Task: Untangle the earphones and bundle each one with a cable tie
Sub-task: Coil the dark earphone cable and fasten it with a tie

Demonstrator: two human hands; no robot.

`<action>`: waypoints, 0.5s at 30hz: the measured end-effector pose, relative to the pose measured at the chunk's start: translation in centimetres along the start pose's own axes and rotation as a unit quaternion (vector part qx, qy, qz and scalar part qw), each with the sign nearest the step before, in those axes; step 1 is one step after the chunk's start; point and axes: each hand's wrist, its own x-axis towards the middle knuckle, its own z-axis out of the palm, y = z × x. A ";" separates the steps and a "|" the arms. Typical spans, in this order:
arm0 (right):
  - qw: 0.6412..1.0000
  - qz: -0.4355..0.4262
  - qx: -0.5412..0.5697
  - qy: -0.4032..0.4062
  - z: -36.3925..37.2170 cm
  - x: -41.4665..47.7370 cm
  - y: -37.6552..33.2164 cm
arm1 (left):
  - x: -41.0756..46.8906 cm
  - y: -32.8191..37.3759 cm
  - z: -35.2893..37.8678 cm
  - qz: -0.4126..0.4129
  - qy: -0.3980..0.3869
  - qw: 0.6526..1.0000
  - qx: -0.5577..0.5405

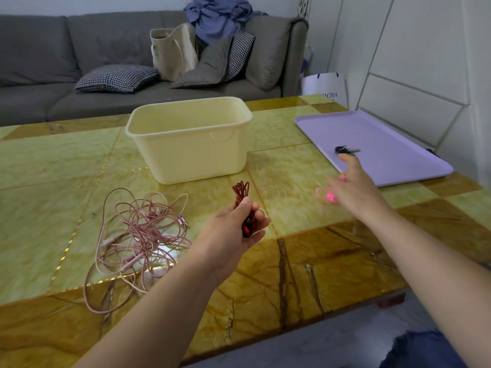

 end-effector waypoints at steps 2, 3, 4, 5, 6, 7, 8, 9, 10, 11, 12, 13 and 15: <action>0.998 -0.016 0.039 -0.041 -0.1 -1.3 -1.6 | -0.1 0.1 0.0 0.003 -0.004 1.000 0.007; 0.996 -0.036 0.036 -0.068 0.0 -2.2 -2.4 | -0.3 0.2 0.1 0.008 -0.005 1.000 0.019; 0.993 -0.060 0.031 -0.100 0.1 -3.2 -3.1 | -0.4 0.1 0.3 0.018 -0.005 0.999 0.040; 0.987 -0.081 0.029 -0.137 0.3 -4.3 -3.7 | -0.5 0.1 0.4 0.031 -0.004 0.997 0.071; 0.980 -0.096 0.031 -0.170 0.5 -5.2 -4.1 | -0.6 0.0 0.5 0.049 -0.001 0.993 0.109; 0.974 -0.105 0.040 -0.194 0.8 -5.9 -4.5 | -0.6 0.0 0.6 0.069 0.004 0.986 0.150; 0.970 -0.111 0.055 -0.211 1.0 -6.5 -4.8 | -0.8 0.0 0.7 0.089 0.009 0.977 0.192; 0.967 -0.112 0.072 -0.219 1.2 -6.9 -5.1 | -0.8 0.0 0.8 0.109 0.017 0.966 0.235; 0.965 -0.112 0.085 -0.223 1.3 -7.1 -5.2 | -0.9 -0.1 0.8 0.130 0.029 0.952 0.276; 0.964 -0.111 0.088 -0.225 1.5 -7.4 -5.4 | -1.0 -0.1 0.8 0.153 0.042 0.938 0.308; 0.965 -0.111 0.083 -0.225 1.6 -7.5 -5.6 | -1.0 -0.2 0.7 0.175 0.055 0.927 0.327; 0.965 -0.112 0.080 -0.222 1.7 -7.6 -5.7 | -1.1 -0.3 0.7 0.195 0.066 0.920 0.334; 0.967 -0.121 0.085 -0.208 2.0 -7.7 -5.9 | -1.1 -0.2 0.6 0.231 0.091 0.909 0.335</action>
